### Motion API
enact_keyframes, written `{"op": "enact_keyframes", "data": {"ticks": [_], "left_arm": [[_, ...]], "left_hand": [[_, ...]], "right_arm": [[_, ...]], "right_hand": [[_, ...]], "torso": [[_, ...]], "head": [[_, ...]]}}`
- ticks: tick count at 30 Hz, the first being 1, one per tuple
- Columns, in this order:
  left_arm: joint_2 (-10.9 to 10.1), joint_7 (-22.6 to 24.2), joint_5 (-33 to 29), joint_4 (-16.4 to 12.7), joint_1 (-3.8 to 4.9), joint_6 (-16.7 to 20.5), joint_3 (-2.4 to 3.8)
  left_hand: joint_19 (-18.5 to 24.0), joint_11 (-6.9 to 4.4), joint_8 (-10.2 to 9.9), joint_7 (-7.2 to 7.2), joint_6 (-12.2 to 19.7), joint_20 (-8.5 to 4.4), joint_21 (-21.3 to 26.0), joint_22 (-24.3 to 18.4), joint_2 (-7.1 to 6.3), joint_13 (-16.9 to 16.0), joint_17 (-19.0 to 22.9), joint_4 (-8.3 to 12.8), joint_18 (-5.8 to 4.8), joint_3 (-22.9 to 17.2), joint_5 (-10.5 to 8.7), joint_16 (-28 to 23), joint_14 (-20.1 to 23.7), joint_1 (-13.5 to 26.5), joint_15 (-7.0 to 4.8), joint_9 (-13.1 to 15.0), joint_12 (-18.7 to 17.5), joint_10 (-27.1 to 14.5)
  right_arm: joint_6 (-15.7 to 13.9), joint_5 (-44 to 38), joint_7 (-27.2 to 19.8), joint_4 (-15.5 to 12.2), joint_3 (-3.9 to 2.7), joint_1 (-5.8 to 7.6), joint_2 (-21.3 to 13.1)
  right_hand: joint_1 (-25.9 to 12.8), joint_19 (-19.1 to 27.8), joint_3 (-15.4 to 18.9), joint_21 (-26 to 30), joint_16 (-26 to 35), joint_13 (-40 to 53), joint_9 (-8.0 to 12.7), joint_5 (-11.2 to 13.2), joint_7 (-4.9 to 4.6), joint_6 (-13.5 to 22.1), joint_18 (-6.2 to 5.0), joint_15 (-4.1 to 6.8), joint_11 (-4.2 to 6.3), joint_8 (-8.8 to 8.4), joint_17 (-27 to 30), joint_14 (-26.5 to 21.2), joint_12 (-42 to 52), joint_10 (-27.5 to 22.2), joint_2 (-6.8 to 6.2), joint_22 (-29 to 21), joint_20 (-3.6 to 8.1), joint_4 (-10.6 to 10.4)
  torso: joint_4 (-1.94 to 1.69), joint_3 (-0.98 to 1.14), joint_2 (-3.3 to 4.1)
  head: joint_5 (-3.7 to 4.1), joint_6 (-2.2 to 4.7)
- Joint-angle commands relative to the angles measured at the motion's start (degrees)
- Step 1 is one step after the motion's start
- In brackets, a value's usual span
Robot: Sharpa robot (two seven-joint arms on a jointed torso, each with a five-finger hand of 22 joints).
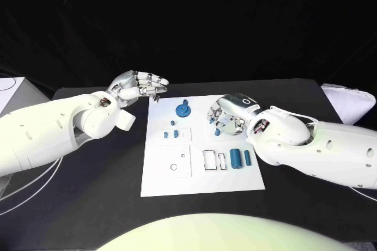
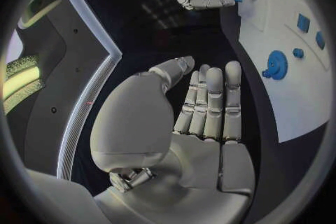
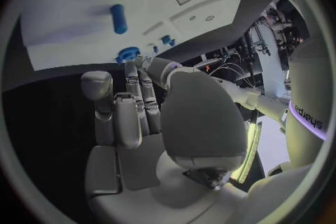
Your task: Assemble the parts on the task board
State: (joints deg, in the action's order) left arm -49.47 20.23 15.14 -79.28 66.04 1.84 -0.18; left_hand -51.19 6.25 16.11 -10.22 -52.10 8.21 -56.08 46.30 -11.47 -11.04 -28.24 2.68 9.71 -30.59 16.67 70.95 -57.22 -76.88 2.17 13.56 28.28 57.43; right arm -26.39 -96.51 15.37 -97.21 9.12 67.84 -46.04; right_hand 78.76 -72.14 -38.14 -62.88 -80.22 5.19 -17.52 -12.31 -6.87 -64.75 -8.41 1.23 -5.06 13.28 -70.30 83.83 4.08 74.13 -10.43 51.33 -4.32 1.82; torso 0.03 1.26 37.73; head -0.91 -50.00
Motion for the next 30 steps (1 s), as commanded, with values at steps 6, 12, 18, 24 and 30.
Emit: {"op": "enact_keyframes", "data": {"ticks": [6, 12, 18, 24, 30], "left_arm": [[0.50, 0.07, -0.61, -0.16, -0.05, -0.79, -0.04], [0.80, -0.09, -0.62, -0.33, -0.06, -0.83, -0.09], [0.95, -0.26, -0.62, -0.44, -0.06, -0.90, -0.10], [1.06, -0.35, -0.62, -0.47, -0.06, -0.99, -0.11], [1.12, -0.47, -0.62, -0.37, -0.06, -1.08, -0.11]], "left_hand": [[-0.50, 0.10, 0.01, -0.09, 0.51, -0.09, 0.38, -0.08, 0.50, -0.07, -0.06, 0.05, 0.85, 0.46, 0.16, 0.27, -0.08, -0.27, 0.32, -0.07, 0.36, -0.52], [-0.53, 0.11, 0.02, -0.11, 0.54, -0.08, 0.40, -0.10, 0.48, -0.07, -0.08, 0.04, 0.85, 0.51, 0.15, 0.31, -0.09, -0.25, 0.33, -0.07, 0.39, -0.55], [-0.53, 0.11, 0.02, -0.11, 0.54, -0.08, 0.40, -0.10, 0.48, -0.07, -0.08, 0.04, 0.85, 0.51, 0.15, 0.31, -0.09, -0.25, 0.33, -0.07, 0.39, -0.55], [-0.56, 0.13, 0.04, -0.11, 0.55, -0.06, 0.42, -0.12, 0.47, -0.08, -0.10, 0.01, 0.84, 0.55, 0.15, 0.35, -0.09, -0.22, 0.35, -0.07, 0.41, -0.59], [-0.56, 0.13, 0.04, -0.11, 0.55, -0.06, 0.42, -0.12, 0.47, -0.08, -0.10, 0.01, 0.84, 0.55, 0.15, 0.35, -0.09, -0.22, 0.35, -0.07, 0.41, -0.59]], "right_arm": [[0.70, -2.88, -0.60, -1.57, 0.54, -1.95, 2.96], [1.47, -4.06, -0.60, -1.02, 1.01, -3.85, 5.80], [2.00, -4.89, -0.26, 0.45, 1.30, -5.68, 8.38], [2.39, -5.45, 0.12, 1.60, 1.39, -6.69, 9.97], [3.34, -5.65, 0.31, 1.79, 1.45, -7.15, 10.63]], "right_hand": [[-0.19, -0.16, -0.30, 0.00, -0.27, 0.05, -0.09, -0.21, -0.23, -0.32, 0.82, 0.42, 2.14, 0.17, 0.13, 2.73, 0.08, 2.70, 0.30, -0.27, 0.18, -0.03], [-0.22, -0.08, -0.34, 0.08, -0.22, 0.05, -0.12, -0.21, -0.24, -0.30, 0.79, 0.42, 2.13, 0.17, 0.24, 2.71, 0.05, 2.69, 0.31, -0.39, 0.19, -0.01], [-0.26, 0.12, -0.42, 0.32, -0.14, 0.05, -0.15, -0.24, -0.26, -0.24, 0.72, 0.42, 2.12, 0.16, 0.44, 2.67, 0.00, 2.66, 0.32, -0.73, 0.19, 0.05], [-0.27, 0.15, -0.50, 0.32, -0.15, 0.05, -0.19, -0.29, -0.27, -0.18, 0.71, 0.41, 2.11, 0.15, 0.45, 2.66, -0.04, 2.63, 0.32, -0.73, 0.19, 0.11], [-0.30, 0.21, -0.56, 0.35, -0.15, 0.05, -0.22, -0.34, -0.28, -0.15, 0.69, 0.41, 2.10, 0.15, 0.46, 2.66, -0.07, 2.63, 0.32, -0.78, 0.19, 0.16]], "torso": [[-0.10, -0.14, -0.10], [-0.16, -0.21, 0.01], [-0.12, -0.13, 0.06], [-0.22, -0.15, 0.02], [-0.08, -0.14, 0.09]], "head": [[-2.12, 0.00], [-3.04, 0.00], [-4.43, 0.00], [-5.97, 0.00], [-6.47, 0.00]]}}
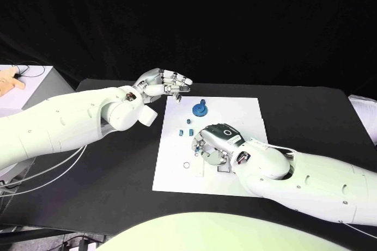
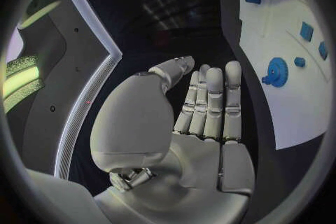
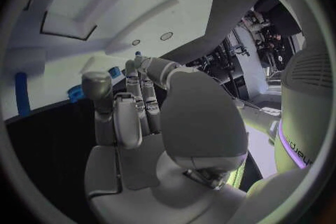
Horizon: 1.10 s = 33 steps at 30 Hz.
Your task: Assemble the parts on the task board
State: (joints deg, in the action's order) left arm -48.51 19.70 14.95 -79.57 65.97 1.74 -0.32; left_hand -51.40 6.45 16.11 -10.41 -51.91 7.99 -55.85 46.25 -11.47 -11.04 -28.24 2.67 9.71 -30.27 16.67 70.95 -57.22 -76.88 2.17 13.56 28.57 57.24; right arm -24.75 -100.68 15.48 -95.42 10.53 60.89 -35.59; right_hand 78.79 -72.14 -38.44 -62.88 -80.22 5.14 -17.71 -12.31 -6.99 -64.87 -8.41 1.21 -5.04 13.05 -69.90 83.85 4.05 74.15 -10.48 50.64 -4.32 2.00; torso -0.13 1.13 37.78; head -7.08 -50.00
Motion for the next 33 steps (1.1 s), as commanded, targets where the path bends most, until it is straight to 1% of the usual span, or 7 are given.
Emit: {"op": "enact_keyframes", "data": {"ticks": [1, 7, 10, 16, 21, 28, 33], "left_arm": [[0.18, 0.04, -0.43, -0.06, 0.01, -1.01, 0.03], [0.30, -0.06, -0.43, 0.04, 0.01, -1.16, 0.03], [0.33, -0.10, -0.43, 0.09, 0.01, -1.20, 0.03], [0.28, -0.18, -0.43, 0.13, 0.01, -1.23, 0.03], [0.24, -0.24, -0.42, 0.14, 0.01, -1.24, 0.03], [0.24, -0.32, -0.41, 0.24, 0.01, -1.32, 0.03], [0.23, -0.39, -0.41, 0.24, 0.01, -1.34, 0.02]], "left_hand": [[-0.35, -0.07, 0.04, 0.08, 0.36, 0.15, 0.19, -0.07, 0.47, -0.08, -0.10, 0.02, 0.84, 0.23, 0.16, 0.35, -0.09, -0.22, 0.35, -0.07, 0.12, -0.40], [-0.35, -0.07, 0.04, 0.08, 0.36, 0.15, 0.19, -0.07, 0.47, -0.08, -0.10, 0.02, 0.84, 0.23, 0.16, 0.35, -0.09, -0.22, 0.35, -0.07, 0.12, -0.40], [-0.35, -0.07, 0.04, 0.08, 0.36, 0.15, 0.19, -0.07, 0.47, -0.08, -0.10, 0.02, 0.84, 0.23, 0.16, 0.35, -0.09, -0.22, 0.35, -0.07, 0.12, -0.40], [-0.35, -0.07, 0.04, 0.08, 0.36, 0.15, 0.19, -0.07, 0.47, -0.08, -0.10, 0.02, 0.84, 0.23, 0.16, 0.35, -0.09, -0.22, 0.35, -0.07, 0.12, -0.40], [-0.40, -0.06, 0.07, 0.07, 0.41, 0.17, 0.25, -0.11, 0.49, -0.09, -0.13, 0.01, 0.84, 0.26, 0.18, 0.41, -0.04, -0.25, 0.38, -0.07, 0.18, -0.50], [-0.40, -0.06, 0.07, 0.07, 0.41, 0.17, 0.25, -0.11, 0.49, -0.09, -0.13, 0.01, 0.84, 0.26, 0.18, 0.41, -0.04, -0.25, 0.38, -0.07, 0.18, -0.50], [-0.40, -0.06, 0.07, 0.07, 0.41, 0.17, 0.25, -0.11, 0.49, -0.09, -0.13, 0.01, 0.84, 0.26, 0.18, 0.41, -0.04, -0.25, 0.38, -0.07, 0.18, -0.50]], "right_arm": [[1.85, -1.54, 0.25, 0.03, 0.05, -0.26, 0.26], [2.49, -2.08, 0.87, 0.27, 0.08, -0.57, 0.55], [2.63, -2.35, 1.19, 0.32, 0.09, -0.62, 0.60], [2.93, -2.73, 1.64, 0.33, 0.09, -0.66, 0.59], [2.75, -3.25, 2.17, 0.30, 0.10, -0.66, 0.46], [2.61, -3.47, 2.34, 0.23, 0.10, -0.67, 0.39], [3.09, -3.50, 2.27, 0.24, 0.10, -0.68, 0.38]], "right_hand": [[-0.33, 0.21, -0.26, 0.35, -0.15, 0.10, -0.03, -0.34, -0.16, -0.03, 0.70, 0.43, 2.07, 0.38, 0.06, 2.64, -0.04, 2.60, 0.37, -0.09, 0.19, -0.02], [-0.33, 0.21, -0.26, 0.35, -0.15, 0.10, -0.03, -0.34, -0.16, -0.03, 0.70, 0.43, 2.07, 0.38, 0.06, 2.64, -0.04, 2.60, 0.37, -0.09, 0.19, -0.02], [-0.33, 0.21, -0.26, 0.35, -0.15, 0.10, -0.03, -0.34, -0.16, -0.03, 0.70, 0.43, 2.07, 0.38, 0.06, 2.64, -0.04, 2.60, 0.37, -0.09, 0.19, -0.02], [-0.33, 0.21, -0.26, 0.35, -0.15, 0.10, -0.03, -0.34, -0.16, -0.03, 0.70, 0.43, 2.07, 0.38, 0.06, 2.64, -0.04, 2.60, 0.37, -0.09, 0.19, -0.02], [-0.33, 0.21, -0.26, 0.35, -0.15, 0.10, -0.03, -0.34, -0.16, -0.03, 0.70, 0.43, 2.07, 0.38, 0.06, 2.64, -0.04, 2.60, 0.37, -0.09, 0.19, -0.02], [-0.46, 0.25, -0.38, 0.28, -0.22, 0.10, -0.13, -0.42, -0.20, 0.05, 0.70, 0.41, 2.04, 0.39, -0.02, 2.64, -0.10, 2.59, 0.37, 0.00, 0.18, 0.09], [-0.48, 0.25, -0.41, 0.25, -0.28, 0.10, -0.15, -0.43, -0.20, 0.06, 0.71, 0.41, 2.04, 0.40, -0.12, 2.66, -0.11, 2.60, 0.37, 0.04, 0.18, 0.11]], "torso": [[0.07, -0.01, 0.04], [0.08, -0.03, 0.03], [0.05, 0.02, -0.05], [0.01, 0.04, -0.04], [0.09, 0.03, -0.07], [0.04, 0.09, -0.03], [0.02, 0.00, -0.05]], "head": [[-0.32, 0.00], [-0.45, 0.00], [-0.51, 0.00], [-0.44, 0.00], [-0.49, 0.00], [-0.41, 0.00], [-0.42, 0.00]]}}
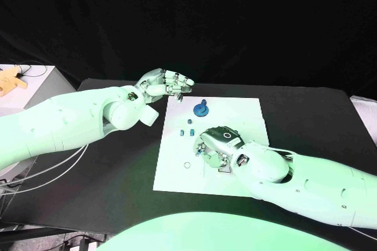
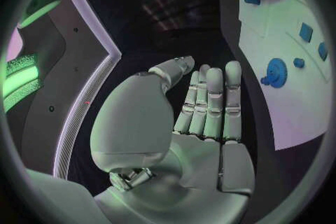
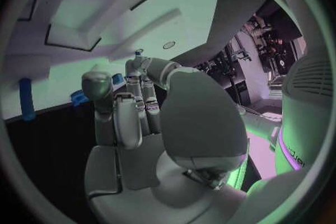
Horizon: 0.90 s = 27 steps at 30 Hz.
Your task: Assemble the parts on the task board
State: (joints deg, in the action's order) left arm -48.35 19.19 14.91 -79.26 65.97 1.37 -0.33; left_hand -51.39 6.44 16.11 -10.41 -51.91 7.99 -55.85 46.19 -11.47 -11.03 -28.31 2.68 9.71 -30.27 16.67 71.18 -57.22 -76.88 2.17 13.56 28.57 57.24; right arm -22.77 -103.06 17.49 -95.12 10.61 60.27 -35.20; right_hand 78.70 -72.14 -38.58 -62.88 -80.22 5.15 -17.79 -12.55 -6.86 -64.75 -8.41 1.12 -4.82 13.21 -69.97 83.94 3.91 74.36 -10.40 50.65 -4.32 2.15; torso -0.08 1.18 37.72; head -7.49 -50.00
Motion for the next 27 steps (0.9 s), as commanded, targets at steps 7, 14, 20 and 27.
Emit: {"op": "enact_keyframes", "data": {"ticks": [7, 14, 20, 27], "left_arm": [[0.03, 0.00, -0.37, -0.11, 0.01, -0.99, 0.03], [0.00, -0.09, -0.37, -0.11, 0.01, -1.05, 0.03], [-0.01, -0.13, -0.36, -0.07, 0.01, -1.08, 0.03], [0.01, -0.19, -0.36, -0.05, 0.01, -1.16, 0.03]], "left_hand": [[-0.41, -0.06, 0.07, 0.07, 0.42, 0.17, 0.25, -0.05, 0.49, -0.09, -0.05, 0.01, 0.84, 0.27, 0.18, 0.18, -0.04, -0.25, 0.38, -0.07, 0.18, -0.50], [-0.41, -0.06, 0.07, 0.07, 0.42, 0.17, 0.25, -0.05, 0.49, -0.09, -0.05, 0.01, 0.84, 0.27, 0.18, 0.18, -0.04, -0.25, 0.38, -0.07, 0.18, -0.50], [-0.46, -0.02, 0.10, 0.05, 0.49, 0.19, 0.32, -0.10, 0.51, -0.10, -0.08, -0.03, 0.84, 0.32, 0.19, 0.23, 0.02, -0.25, 0.41, -0.07, 0.23, -0.65], [-0.46, -0.02, 0.10, 0.05, 0.49, 0.19, 0.32, -0.10, 0.51, -0.10, -0.08, -0.03, 0.84, 0.32, 0.19, 0.23, 0.02, -0.25, 0.41, -0.07, 0.23, -0.65]], "right_arm": [[1.78, -1.07, 0.06, 0.12, 0.03, -0.19, 0.24], [2.45, -1.04, 0.04, 0.29, 0.06, -0.44, 0.51], [2.95, -1.05, 0.25, 0.54, 0.09, -0.49, 0.56], [3.64, -1.06, 0.46, 0.95, 0.13, -0.51, 0.86]], "right_hand": [[-0.43, 0.22, -0.29, 0.16, -0.32, 0.10, -0.11, -0.20, -0.34, -0.05, 0.73, 0.49, 1.82, 0.26, -0.10, 2.58, 0.02, 2.40, 0.28, 0.17, 0.18, -0.01], [-0.43, 0.22, -0.29, 0.16, -0.32, 0.10, -0.11, -0.20, -0.34, -0.05, 0.73, 0.49, 1.82, 0.26, -0.10, 2.58, 0.02, 2.40, 0.28, 0.17, 0.18, -0.01], [-0.43, 0.22, -0.29, 0.16, -0.32, 0.10, -0.11, -0.20, -0.34, -0.05, 0.73, 0.49, 1.82, 0.26, -0.10, 2.58, 0.02, 2.40, 0.28, 0.17, 0.18, -0.01], [-0.53, 0.34, -0.33, 0.26, -0.29, 0.11, -0.18, -0.21, -0.34, -0.04, 0.69, 0.48, 1.82, 0.28, -0.01, 2.56, 0.00, 2.42, 0.27, 0.03, 0.17, 0.05]], "torso": [[-0.02, -0.05, 0.07], [-0.06, -0.09, 0.00], [0.04, -0.07, -0.01], [0.00, -0.05, 0.01]], "head": [[-0.11, 0.00], [-0.11, 0.00], [-0.14, 0.00], [-0.03, 0.00]]}}
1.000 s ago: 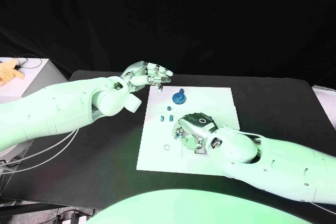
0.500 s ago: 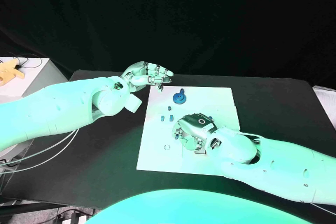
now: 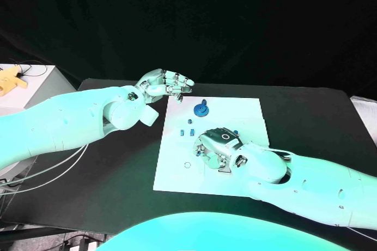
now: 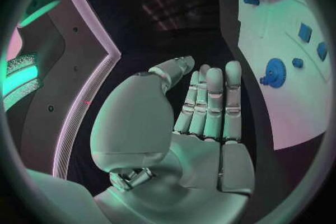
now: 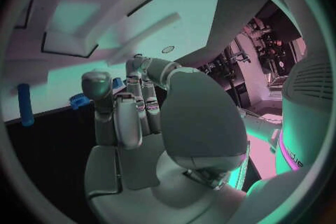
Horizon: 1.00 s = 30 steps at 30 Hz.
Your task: Assemble the parts on the task board
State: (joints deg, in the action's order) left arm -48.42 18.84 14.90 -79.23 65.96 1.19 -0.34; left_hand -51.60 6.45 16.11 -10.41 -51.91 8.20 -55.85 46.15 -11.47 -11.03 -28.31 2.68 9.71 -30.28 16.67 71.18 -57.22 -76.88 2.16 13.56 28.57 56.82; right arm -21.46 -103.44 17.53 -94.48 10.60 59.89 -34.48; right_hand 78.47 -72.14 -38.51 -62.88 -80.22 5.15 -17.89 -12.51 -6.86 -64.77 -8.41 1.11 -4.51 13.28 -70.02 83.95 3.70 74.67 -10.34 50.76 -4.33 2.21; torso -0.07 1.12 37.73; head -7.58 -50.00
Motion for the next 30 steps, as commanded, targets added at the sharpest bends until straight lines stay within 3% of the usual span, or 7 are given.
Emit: {"op": "enact_keyframes", "data": {"ticks": [1, 12, 14, 16, 21, 30], "left_arm": [[0.08, 0.16, -0.36, -0.07, 0.02, -0.98, 0.04], [0.06, 0.12, -0.36, -0.06, 0.02, -0.98, 0.04], [0.05, 0.12, -0.36, -0.06, 0.02, -0.97, 0.04], [0.05, 0.10, -0.36, -0.06, 0.02, -0.98, 0.04], [0.05, 0.06, -0.36, -0.03, 0.02, -1.01, 0.04], [0.02, -0.04, -0.36, 0.01, 0.01, -1.14, 0.03]], "left_hand": [[-0.25, -0.03, 0.10, 0.05, 0.49, -0.02, 0.32, -0.05, 0.51, -0.10, -0.09, -0.03, 0.84, 0.32, 0.19, 0.23, 0.02, -0.25, 0.41, -0.07, 0.23, -0.23], [-0.27, -0.01, 0.11, 0.05, 0.52, -0.01, 0.36, -0.08, 0.49, -0.08, -0.10, -0.04, 0.84, 0.34, 0.19, 0.24, 0.06, -0.25, 0.42, -0.07, 0.22, -0.35], [-0.27, -0.01, 0.11, 0.05, 0.52, -0.01, 0.36, -0.08, 0.49, -0.08, -0.10, -0.04, 0.84, 0.34, 0.19, 0.24, 0.06, -0.25, 0.42, -0.07, 0.22, -0.35], [-0.27, -0.01, 0.11, 0.05, 0.52, -0.01, 0.36, -0.08, 0.49, -0.08, -0.10, -0.04, 0.84, 0.34, 0.19, 0.24, 0.06, -0.25, 0.42, -0.07, 0.22, -0.35], [-0.27, -0.01, 0.11, 0.05, 0.52, -0.01, 0.36, -0.08, 0.49, -0.08, -0.10, -0.04, 0.84, 0.34, 0.19, 0.24, 0.06, -0.25, 0.42, -0.07, 0.22, -0.35], [-0.27, -0.01, 0.11, 0.05, 0.52, -0.01, 0.36, -0.08, 0.49, -0.08, -0.10, -0.04, 0.84, 0.34, 0.19, 0.24, 0.06, -0.25, 0.42, -0.07, 0.22, -0.35]], "right_arm": [[2.48, -0.65, 0.39, 0.42, 0.16, -0.14, 0.24], [3.31, 0.11, -0.62, 1.31, 0.45, -0.55, 0.92], [3.23, 0.48, -1.03, 1.34, 0.47, -0.57, 0.89], [3.00, 0.99, -1.58, 1.37, 0.48, -0.59, 0.81], [1.81, 1.52, -2.17, 1.32, 0.50, -0.60, 0.46], [-0.82, 1.47, -1.66, 0.70, 0.50, -0.59, -0.63]], "right_hand": [[-0.40, 0.49, -0.41, 0.43, -0.21, 0.10, -0.11, -0.26, -0.37, 0.04, 0.65, 0.47, 1.48, 0.20, 0.24, 2.51, 0.18, 2.06, 0.19, -0.31, 0.16, -0.01], [-1.48, 1.51, 0.07, 1.30, 0.11, 0.00, -0.53, -0.22, -0.63, 0.81, 0.43, 0.22, 1.24, 0.08, 1.07, 2.25, -0.09, 1.24, -0.30, -1.27, -0.06, 0.15], [-2.32, 2.00, 0.47, 1.74, 0.09, -0.43, -0.47, -0.12, -1.16, 2.32, 0.41, -0.27, 0.63, -0.66, 1.17, 2.19, -0.27, -0.75, -0.70, -1.61, -0.43, -0.05], [-3.95, 2.76, 1.62, 2.77, 0.24, -1.09, -0.37, -1.63, -1.79, 3.98, 0.25, -1.03, -0.17, -1.53, 1.71, 2.00, -0.30, -3.59, -2.04, -2.56, -1.10, -0.61], [-5.51, 4.63, 4.74, 6.49, 1.17, -1.53, -0.18, -0.96, -1.79, 6.84, -0.50, -1.84, -1.02, -3.19, 3.93, 1.28, 0.02, -9.91, -4.38, -6.30, -2.09, -1.52], [-2.85, 7.00, 10.40, 12.54, 3.38, -1.27, 0.16, -1.38, -1.67, 9.62, -1.46, -2.36, -1.71, -5.19, 8.33, -0.05, 1.67, -15.96, -3.80, -12.23, -2.60, -1.78]], "torso": [[0.00, 0.02, -0.01], [0.04, 0.04, -0.01], [0.07, 0.04, -0.02], [0.04, 0.06, -0.02], [0.04, 0.05, -0.05], [0.00, 0.07, -0.07]], "head": [[0.06, 0.00], [0.10, 0.00], [0.05, 0.00], [0.06, 0.00], [0.16, 0.00], [0.27, 0.00]]}}
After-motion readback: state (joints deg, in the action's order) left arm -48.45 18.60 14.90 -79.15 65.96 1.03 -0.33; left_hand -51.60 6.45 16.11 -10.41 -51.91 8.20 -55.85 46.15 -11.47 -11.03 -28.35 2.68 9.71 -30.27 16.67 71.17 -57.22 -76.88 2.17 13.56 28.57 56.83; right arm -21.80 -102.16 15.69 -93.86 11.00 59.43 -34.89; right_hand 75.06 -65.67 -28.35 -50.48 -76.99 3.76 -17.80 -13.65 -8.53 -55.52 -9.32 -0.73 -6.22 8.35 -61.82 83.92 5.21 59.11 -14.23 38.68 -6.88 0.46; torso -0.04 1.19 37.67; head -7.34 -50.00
